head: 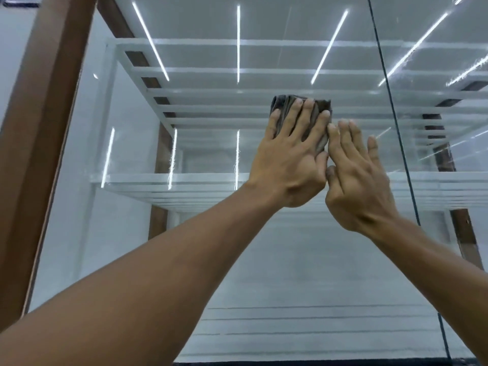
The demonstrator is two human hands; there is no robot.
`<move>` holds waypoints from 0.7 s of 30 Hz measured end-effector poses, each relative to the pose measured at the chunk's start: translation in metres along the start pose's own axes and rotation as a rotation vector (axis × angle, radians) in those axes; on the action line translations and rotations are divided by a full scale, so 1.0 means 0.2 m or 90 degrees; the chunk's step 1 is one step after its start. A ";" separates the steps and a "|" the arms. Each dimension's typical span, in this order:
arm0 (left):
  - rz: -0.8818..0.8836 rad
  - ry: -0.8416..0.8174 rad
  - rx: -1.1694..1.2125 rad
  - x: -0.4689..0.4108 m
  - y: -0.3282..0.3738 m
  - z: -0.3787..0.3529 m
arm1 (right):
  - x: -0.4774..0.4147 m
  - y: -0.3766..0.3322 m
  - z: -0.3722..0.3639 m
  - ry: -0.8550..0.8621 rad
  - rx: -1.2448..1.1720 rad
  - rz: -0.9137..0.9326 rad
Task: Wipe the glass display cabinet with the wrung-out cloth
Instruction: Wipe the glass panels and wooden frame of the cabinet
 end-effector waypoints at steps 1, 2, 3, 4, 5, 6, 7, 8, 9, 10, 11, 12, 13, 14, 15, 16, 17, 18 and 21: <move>0.000 0.001 -0.004 0.02 -0.05 0.01 | -0.01 -0.02 -0.02 -0.005 0.015 -0.009; 0.000 0.003 -0.006 0.04 -0.10 0.02 | -0.03 -0.04 -0.03 -0.009 0.030 -0.020; 0.001 0.004 -0.007 0.05 -0.16 0.03 | -0.05 -0.06 -0.04 -0.013 0.044 -0.030; 0.003 0.005 -0.008 0.07 -0.21 0.05 | -0.07 -0.08 -0.05 -0.018 0.057 -0.033; 0.008 0.007 -0.011 0.09 -0.26 0.06 | -0.09 -0.11 -0.06 -0.025 0.069 -0.028; 0.015 0.010 -0.016 0.11 -0.30 0.07 | -0.11 -0.15 -0.07 -0.033 0.076 -0.014; 0.022 0.014 -0.020 0.12 -0.35 0.08 | -0.13 -0.20 -0.09 -0.041 0.076 0.001; 0.029 0.019 -0.022 0.13 -0.39 0.09 | -0.16 -0.25 -0.11 -0.047 0.073 0.014; 0.036 0.023 -0.022 0.15 -0.43 0.10 | -0.19 -0.30 -0.13 -0.053 0.068 0.019; 0.042 0.026 -0.024 0.16 -0.48 0.12 | -0.22 -0.35 -0.14 -0.058 0.066 0.019; 0.045 0.030 -0.025 0.17 -0.52 0.13 | -0.25 -0.39 -0.15 -0.060 0.067 0.020; 0.048 0.033 -0.026 0.18 -0.57 0.14 | -0.27 -0.42 -0.17 -0.061 0.070 0.026; 0.051 0.036 -0.023 0.20 -0.62 0.15 | -0.30 -0.46 -0.18 -0.061 0.072 0.038; 0.055 0.039 -0.018 0.22 -0.67 0.16 | -0.32 -0.51 -0.20 -0.061 0.072 0.052; 0.060 0.042 -0.013 0.23 -0.72 0.17 | -0.34 -0.55 -0.22 -0.063 0.070 0.069; 0.067 0.048 -0.011 0.25 -0.77 0.18 | -0.36 -0.60 -0.24 -0.063 0.067 0.085; 0.074 0.053 -0.010 0.27 -0.82 0.20 | -0.38 -0.65 -0.26 -0.065 0.064 0.098; 0.080 0.057 -0.008 0.29 -0.87 0.21 | -0.40 -0.70 -0.28 -0.069 0.063 0.110; 0.088 0.058 -0.006 0.36 -1.07 0.25 | -0.45 -0.84 -0.34 -0.081 0.061 0.144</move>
Point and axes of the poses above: each hand's wrist, its own x-axis away from the middle knuckle, its own z-axis out of the back of the hand, y = z × x, the point moved 4 cm from there along -x, towards the middle knuckle, and after that the axes turned 15 degrees about z, right-handed, at the moved point
